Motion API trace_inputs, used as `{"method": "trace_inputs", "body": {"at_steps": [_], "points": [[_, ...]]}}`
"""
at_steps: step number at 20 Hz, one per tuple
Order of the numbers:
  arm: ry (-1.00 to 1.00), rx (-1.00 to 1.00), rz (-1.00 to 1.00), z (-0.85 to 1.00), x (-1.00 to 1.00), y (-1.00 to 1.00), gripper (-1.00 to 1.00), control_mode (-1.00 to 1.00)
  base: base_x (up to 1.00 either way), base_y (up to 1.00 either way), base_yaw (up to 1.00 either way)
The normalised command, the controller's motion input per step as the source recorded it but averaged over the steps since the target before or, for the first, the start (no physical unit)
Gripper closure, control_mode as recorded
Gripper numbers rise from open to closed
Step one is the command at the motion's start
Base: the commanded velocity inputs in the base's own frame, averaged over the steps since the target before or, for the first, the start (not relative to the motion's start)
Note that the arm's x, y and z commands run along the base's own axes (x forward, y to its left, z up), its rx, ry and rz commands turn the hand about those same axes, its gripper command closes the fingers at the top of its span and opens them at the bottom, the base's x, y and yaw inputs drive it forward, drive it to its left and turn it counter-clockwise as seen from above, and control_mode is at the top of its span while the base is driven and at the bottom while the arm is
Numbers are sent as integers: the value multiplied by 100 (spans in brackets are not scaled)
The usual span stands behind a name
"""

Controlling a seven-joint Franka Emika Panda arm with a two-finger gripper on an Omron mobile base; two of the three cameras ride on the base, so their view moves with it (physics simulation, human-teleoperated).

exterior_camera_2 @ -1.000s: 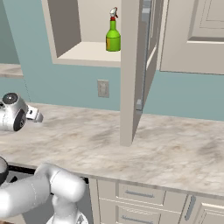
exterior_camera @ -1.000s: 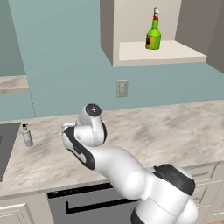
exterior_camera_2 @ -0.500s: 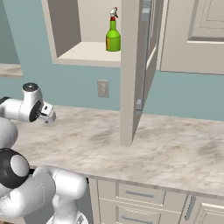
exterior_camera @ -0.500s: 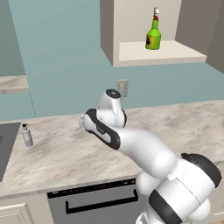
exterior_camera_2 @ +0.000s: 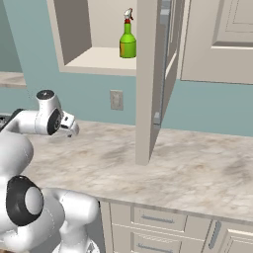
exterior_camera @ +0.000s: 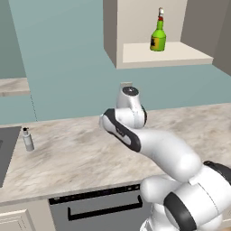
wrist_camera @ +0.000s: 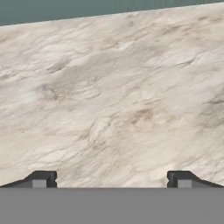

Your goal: Locate and retrieve the soap dispenser and spray from the cabinet. Place them next to the sink.

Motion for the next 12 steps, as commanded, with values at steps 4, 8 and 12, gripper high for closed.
{"method": "trace_inputs", "body": {"at_steps": [4,8,12], "points": [[-5,-20,-9,1,0,-75,-100,-100,0,0,0],[-3,-21,-14,0,0,-73,-100,-100,0,0,0],[-3,-17,-15,2,2,-66,-100,-100,0,0,0]]}}
